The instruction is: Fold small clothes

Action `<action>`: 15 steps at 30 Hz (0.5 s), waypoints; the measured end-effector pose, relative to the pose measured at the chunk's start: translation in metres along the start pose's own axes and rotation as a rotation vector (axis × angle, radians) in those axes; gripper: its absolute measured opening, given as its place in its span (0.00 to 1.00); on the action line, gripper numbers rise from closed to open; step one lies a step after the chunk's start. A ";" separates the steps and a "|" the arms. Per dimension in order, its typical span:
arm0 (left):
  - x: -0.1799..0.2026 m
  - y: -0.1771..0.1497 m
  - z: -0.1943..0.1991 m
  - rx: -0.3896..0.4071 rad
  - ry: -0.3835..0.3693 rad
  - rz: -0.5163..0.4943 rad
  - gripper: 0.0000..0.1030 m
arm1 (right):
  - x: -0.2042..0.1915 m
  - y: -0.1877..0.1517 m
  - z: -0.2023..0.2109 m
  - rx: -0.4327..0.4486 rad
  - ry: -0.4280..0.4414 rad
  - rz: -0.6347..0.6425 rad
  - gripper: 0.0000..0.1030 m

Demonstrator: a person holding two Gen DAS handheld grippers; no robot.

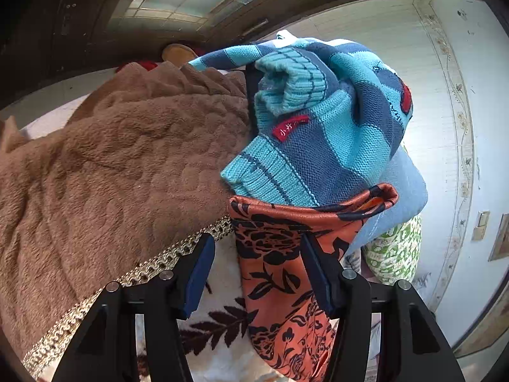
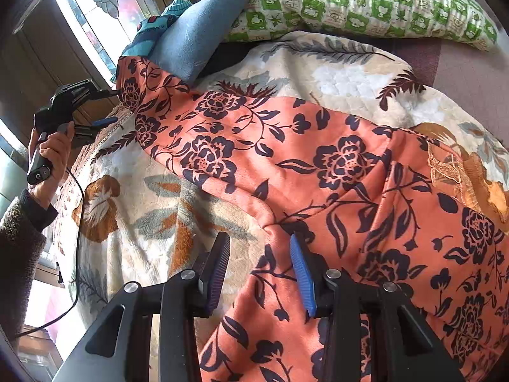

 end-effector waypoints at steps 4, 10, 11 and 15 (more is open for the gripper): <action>0.000 0.002 -0.024 -0.005 -0.044 -0.022 0.53 | -0.012 0.005 -0.010 -0.008 0.017 -0.006 0.39; 0.015 -0.013 -0.031 0.005 -0.061 -0.176 0.09 | -0.028 0.023 -0.033 0.018 0.021 0.022 0.39; 0.019 -0.017 -0.029 0.006 -0.075 -0.197 0.04 | -0.031 0.024 -0.038 0.016 0.024 0.027 0.39; 0.044 -0.029 -0.014 0.011 -0.132 -0.256 0.03 | -0.044 0.021 -0.055 0.009 0.037 0.057 0.39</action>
Point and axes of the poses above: each gripper's, at about its wrist camera, not at the fingertips, and z roughly against the way its jaws point, x to its right, y to its top, the point moved 8 cm from there along -z, roughly the way its jaws point, and after that the axes turned 14 degrees about x, right-handed, at the moved point
